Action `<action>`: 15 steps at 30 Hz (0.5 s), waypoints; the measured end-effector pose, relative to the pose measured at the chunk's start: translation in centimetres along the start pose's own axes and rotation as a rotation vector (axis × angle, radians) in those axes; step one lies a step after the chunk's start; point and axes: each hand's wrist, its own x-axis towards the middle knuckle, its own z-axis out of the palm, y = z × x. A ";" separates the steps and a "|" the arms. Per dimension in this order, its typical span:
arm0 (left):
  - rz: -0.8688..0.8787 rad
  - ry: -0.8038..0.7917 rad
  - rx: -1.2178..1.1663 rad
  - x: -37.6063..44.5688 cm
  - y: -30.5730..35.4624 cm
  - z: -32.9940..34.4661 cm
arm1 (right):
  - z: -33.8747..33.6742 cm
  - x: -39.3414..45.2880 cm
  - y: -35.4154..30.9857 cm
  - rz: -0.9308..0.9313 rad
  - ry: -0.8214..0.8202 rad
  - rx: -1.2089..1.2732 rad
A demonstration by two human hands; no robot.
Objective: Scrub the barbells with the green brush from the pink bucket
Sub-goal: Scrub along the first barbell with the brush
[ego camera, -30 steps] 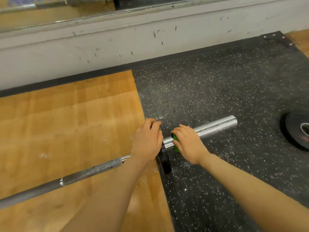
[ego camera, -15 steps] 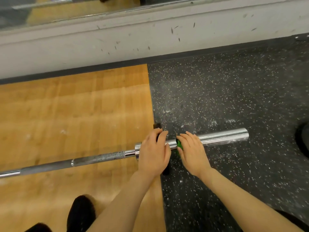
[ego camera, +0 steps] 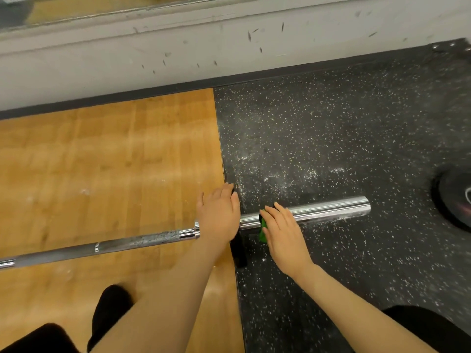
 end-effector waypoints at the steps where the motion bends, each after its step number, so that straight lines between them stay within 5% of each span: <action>1: -0.001 0.022 0.004 -0.6 -0.1 0.3 | 0.1 0.2 -0.1 -0.010 -0.006 0.006; 9: 0.009 0.091 0.045 -3.0 0.1 0.8 | 0.4 2.5 -2.8 -0.105 -0.086 0.109; 15: 0.011 0.075 0.057 -3.1 0.2 0.7 | -0.8 1.3 1.2 -0.096 -0.103 0.014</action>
